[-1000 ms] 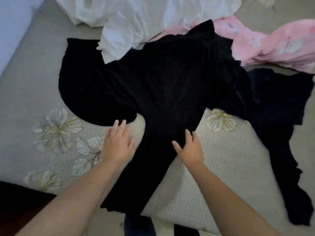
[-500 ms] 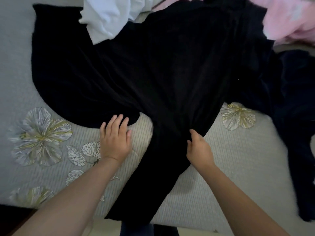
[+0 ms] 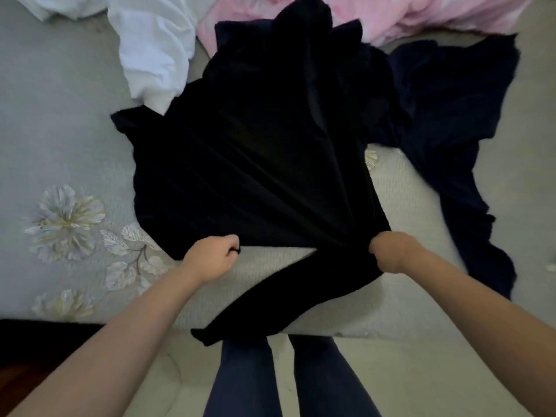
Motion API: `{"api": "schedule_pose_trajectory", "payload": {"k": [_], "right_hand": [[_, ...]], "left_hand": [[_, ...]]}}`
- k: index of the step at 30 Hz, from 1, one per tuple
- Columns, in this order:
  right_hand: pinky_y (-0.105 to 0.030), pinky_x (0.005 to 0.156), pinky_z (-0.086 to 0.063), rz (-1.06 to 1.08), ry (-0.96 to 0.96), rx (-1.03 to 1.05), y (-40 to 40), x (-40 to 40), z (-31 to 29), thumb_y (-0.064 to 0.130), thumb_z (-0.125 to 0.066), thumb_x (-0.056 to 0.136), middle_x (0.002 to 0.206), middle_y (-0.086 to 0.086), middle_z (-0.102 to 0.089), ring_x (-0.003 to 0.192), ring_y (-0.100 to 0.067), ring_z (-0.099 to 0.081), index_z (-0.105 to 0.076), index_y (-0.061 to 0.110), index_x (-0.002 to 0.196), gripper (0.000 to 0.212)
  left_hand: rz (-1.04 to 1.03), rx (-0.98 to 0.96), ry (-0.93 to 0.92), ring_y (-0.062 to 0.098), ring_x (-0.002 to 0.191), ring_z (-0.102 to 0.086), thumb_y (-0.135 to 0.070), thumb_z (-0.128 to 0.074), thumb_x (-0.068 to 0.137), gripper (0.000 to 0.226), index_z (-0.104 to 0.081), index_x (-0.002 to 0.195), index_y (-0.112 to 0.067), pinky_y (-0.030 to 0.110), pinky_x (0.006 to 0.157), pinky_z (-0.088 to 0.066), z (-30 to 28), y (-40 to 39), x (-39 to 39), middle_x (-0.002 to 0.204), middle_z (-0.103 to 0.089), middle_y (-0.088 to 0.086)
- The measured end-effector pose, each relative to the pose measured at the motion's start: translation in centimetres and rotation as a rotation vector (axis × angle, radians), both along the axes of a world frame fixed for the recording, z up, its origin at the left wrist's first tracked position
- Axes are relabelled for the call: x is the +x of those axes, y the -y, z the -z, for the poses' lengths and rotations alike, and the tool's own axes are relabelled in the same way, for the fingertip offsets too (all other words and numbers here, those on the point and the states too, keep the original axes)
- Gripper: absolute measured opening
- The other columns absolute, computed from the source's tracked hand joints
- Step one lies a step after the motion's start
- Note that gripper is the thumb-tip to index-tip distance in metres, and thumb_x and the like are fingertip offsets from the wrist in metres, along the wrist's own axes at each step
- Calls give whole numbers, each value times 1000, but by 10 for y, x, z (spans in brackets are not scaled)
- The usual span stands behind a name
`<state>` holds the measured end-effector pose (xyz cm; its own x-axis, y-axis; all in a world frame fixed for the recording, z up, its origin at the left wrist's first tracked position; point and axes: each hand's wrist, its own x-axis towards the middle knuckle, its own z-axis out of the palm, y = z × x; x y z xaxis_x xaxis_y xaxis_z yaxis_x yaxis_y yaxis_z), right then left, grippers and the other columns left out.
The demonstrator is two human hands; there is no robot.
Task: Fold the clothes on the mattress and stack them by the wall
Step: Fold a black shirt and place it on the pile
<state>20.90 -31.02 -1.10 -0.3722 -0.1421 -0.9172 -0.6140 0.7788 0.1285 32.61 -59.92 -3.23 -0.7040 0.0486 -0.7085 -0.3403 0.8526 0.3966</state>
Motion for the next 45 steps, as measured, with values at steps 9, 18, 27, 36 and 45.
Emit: {"api": "schedule_pose_trajectory", "payload": {"k": [9,18,27,36,45], "right_hand": [[-31,85,-44,158,-201,49,-116,0,6,16,-41,94,120,-8,-53,110,-23,-51,-56,12,114,26],[-39,94,-41,886,-479,-496,-80,-23,49,13,-49,91,109,-13,-59,100,-28,-54,-52,8,118,28],[-31,58,-34,581,-528,-812,-118,60,28,-12,-68,66,57,-13,-57,52,-30,-57,-64,0,64,14],[-37,46,-49,550,-498,-801,-124,108,36,-15,-73,53,70,-20,-63,53,-32,-60,-65,-6,106,55],[-2,105,-8,831,-261,-848,-195,144,32,-23,-41,80,138,-22,-36,131,-32,-35,-49,-10,123,46]], "left_hand": [[-29,-82,-257,21,117,-45,-27,-49,92,39,-48,127,-12,28,92,-39,11,-121,-4,124,-53,6],[169,-464,-159,16,89,-58,-21,-32,99,25,-55,107,-16,24,75,-30,41,-136,-29,100,-61,-1],[365,-401,421,16,86,-59,-10,-39,93,23,-61,99,-8,26,70,-47,1,-123,14,74,-52,-3],[-27,-48,-110,15,76,-52,-33,-46,94,27,-62,97,-11,27,63,-40,-5,-198,-49,87,-59,2],[13,-257,7,26,111,-47,-57,-55,81,62,-47,119,-9,36,88,-39,33,-308,-74,120,-51,10]]}}
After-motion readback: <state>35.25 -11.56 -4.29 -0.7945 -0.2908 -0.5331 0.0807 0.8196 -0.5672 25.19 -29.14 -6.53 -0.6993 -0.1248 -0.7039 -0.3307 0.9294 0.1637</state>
